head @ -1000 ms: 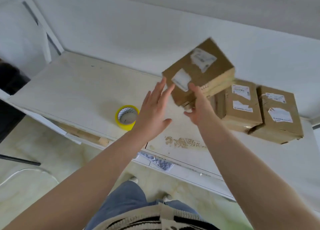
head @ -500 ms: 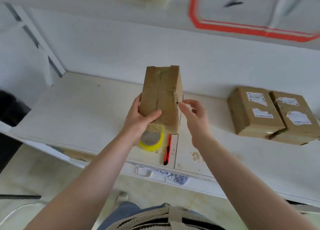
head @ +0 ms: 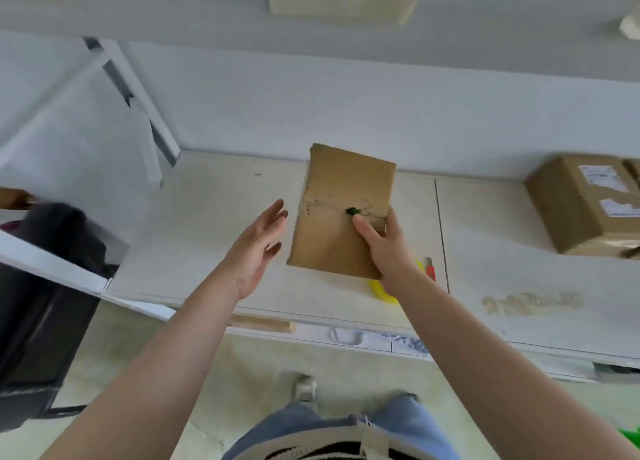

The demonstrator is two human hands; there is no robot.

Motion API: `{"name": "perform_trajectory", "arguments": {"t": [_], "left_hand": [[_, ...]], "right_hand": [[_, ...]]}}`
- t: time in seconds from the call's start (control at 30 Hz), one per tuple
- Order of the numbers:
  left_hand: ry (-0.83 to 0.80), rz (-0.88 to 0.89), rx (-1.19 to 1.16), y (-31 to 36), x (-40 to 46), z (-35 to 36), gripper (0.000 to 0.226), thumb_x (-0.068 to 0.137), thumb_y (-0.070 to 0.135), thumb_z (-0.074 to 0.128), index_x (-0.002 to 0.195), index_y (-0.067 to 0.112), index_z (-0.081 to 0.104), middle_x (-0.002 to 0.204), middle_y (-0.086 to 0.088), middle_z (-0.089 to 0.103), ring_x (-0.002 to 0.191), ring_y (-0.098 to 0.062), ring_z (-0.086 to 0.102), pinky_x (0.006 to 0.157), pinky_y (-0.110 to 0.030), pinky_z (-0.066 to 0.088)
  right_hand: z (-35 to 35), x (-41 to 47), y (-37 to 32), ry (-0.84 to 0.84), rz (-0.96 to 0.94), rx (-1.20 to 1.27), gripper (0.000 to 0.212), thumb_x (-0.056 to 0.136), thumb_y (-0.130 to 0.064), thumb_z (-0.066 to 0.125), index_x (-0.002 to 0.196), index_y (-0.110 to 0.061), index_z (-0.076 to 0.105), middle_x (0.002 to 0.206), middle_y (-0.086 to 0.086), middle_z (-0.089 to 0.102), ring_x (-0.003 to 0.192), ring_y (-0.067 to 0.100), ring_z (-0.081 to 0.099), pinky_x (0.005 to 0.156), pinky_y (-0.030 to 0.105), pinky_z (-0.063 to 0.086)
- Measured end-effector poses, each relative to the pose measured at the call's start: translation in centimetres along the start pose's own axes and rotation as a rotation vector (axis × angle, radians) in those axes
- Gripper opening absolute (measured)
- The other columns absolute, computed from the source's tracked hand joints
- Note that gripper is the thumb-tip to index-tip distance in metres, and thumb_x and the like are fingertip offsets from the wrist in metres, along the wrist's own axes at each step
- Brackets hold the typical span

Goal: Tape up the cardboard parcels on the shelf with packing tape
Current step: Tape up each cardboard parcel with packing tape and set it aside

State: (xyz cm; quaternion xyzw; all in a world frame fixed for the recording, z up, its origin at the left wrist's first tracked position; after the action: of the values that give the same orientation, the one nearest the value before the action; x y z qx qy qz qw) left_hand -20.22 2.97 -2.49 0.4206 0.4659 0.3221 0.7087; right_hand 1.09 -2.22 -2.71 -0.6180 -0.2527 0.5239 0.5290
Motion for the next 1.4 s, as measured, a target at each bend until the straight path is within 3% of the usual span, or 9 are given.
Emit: {"name": "perform_trajectory", "arguments": {"t": [0.1, 0.2, 0.5, 0.63, 0.83, 1.0, 1.1, 1.23, 1.4], "left_hand": [[-0.099, -0.072, 0.25, -0.9, 0.3, 1.5, 0.073, 0.087, 0.06, 0.062, 0.15, 0.037, 0.034, 0.146, 0.015, 0.048, 0.134, -0.008, 0.044, 0.113, -0.036, 0.034], [0.202, -0.03, 0.451, -2.1, 0.7, 1.8, 0.059, 0.092, 0.038, 0.066, 0.144, 0.026, 0.042, 0.135, 0.005, 0.058, 0.122, -0.019, 0.056, 0.105, -0.042, 0.046], [0.242, -0.107, 0.42, -4.2, 1.1, 1.7, 0.052, 0.097, 0.031, 0.062, 0.145, 0.022, 0.044, 0.138, 0.002, 0.055, 0.123, -0.017, 0.052, 0.096, -0.028, 0.041], [0.26, -0.129, 0.451, -4.2, 1.3, 2.1, 0.057, 0.098, 0.032, 0.06, 0.149, 0.021, 0.037, 0.139, 0.007, 0.049, 0.126, -0.015, 0.046, 0.094, -0.026, 0.034], [0.26, -0.16, 0.425, -5.0, 1.9, 2.2, 0.061, 0.096, 0.036, 0.062, 0.15, 0.023, 0.036, 0.144, 0.005, 0.048, 0.132, -0.02, 0.046, 0.097, -0.03, 0.035], [0.233, -0.15, 0.425, -5.3, 1.8, 3.1, 0.06, 0.097, 0.034, 0.06, 0.15, 0.023, 0.034, 0.145, 0.005, 0.046, 0.135, -0.019, 0.043, 0.099, -0.03, 0.034], [0.185, -0.152, 0.435, -5.4, 1.8, 3.9, 0.065, 0.097, 0.036, 0.059, 0.153, 0.024, 0.028, 0.144, 0.007, 0.046, 0.134, -0.017, 0.044, 0.107, -0.032, 0.036], [0.227, -0.081, 0.755, -4.2, 1.4, 4.7, 0.081, 0.099, 0.049, 0.045, 0.158, 0.017, 0.0, 0.165, -0.009, 0.008, 0.152, -0.026, 0.007, 0.122, -0.049, 0.013], [-0.008, 0.339, 0.437, 0.7, -0.6, 6.7, 0.057, 0.095, 0.045, 0.051, 0.146, 0.022, 0.044, 0.144, 0.006, 0.051, 0.125, 0.003, 0.051, 0.105, -0.019, 0.04]], "right_hand": [[1.3, 0.1, 1.8, -0.065, -0.009, -0.076, 0.058, 0.095, -0.024, 0.063, 0.144, -0.039, 0.037, 0.125, -0.006, 0.064, 0.112, 0.014, 0.063, 0.094, 0.035, 0.054], [1.6, 0.2, 4.1, -0.149, 0.105, -0.096, 0.055, 0.099, -0.022, 0.057, 0.146, -0.039, 0.033, 0.128, -0.003, 0.063, 0.115, 0.016, 0.062, 0.102, 0.04, 0.05], [0.1, 0.4, 6.5, -0.048, 0.1, -0.433, 0.056, 0.093, -0.043, 0.058, 0.146, -0.034, 0.041, 0.125, -0.006, 0.062, 0.113, 0.012, 0.058, 0.1, 0.035, 0.046], [-2.8, -0.2, 6.5, 0.265, -0.141, -0.801, 0.025, 0.1, -0.025, 0.049, 0.117, -0.014, 0.063, 0.115, 0.003, 0.062, 0.105, 0.021, 0.057, 0.087, 0.032, 0.043], [-6.3, -0.8, 8.4, 0.046, -0.158, -1.484, 0.035, 0.094, -0.034, 0.06, 0.125, -0.019, 0.054, 0.103, 0.002, 0.07, 0.105, 0.029, 0.058, 0.08, 0.032, 0.04], [-7.2, -0.3, 4.2, 0.275, -0.177, -0.947, 0.031, 0.095, -0.018, 0.061, 0.125, -0.015, 0.063, 0.111, 0.011, 0.067, 0.095, 0.03, 0.057, 0.072, 0.032, 0.043], [-7.6, -0.4, 0.5, 0.165, -0.276, -0.722, 0.032, 0.092, -0.016, 0.064, 0.124, -0.014, 0.064, 0.099, 0.0, 0.065, 0.084, 0.013, 0.055, 0.07, 0.024, 0.038], [-6.6, -1.9, -3.2, -0.109, -0.417, -0.647, 0.016, 0.083, -0.022, 0.059, 0.098, -0.016, 0.064, 0.075, -0.001, 0.057, 0.07, 0.009, 0.049, 0.065, 0.02, 0.037], [-3.7, -3.2, -3.6, -0.349, -0.476, -0.675, 0.016, 0.086, -0.018, 0.059, 0.096, -0.03, 0.061, 0.076, -0.007, 0.056, 0.07, 0.004, 0.048, 0.066, 0.015, 0.038]]}}
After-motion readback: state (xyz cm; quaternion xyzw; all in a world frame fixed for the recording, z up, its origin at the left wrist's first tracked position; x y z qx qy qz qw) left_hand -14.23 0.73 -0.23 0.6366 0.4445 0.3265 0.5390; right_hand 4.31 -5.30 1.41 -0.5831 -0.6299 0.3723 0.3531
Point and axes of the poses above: each hand's wrist, its own x-axis towards the middle knuckle, its own z-axis out of the palm, y = z × x, the point moved 2 cm from there along x, towards the middle knuckle
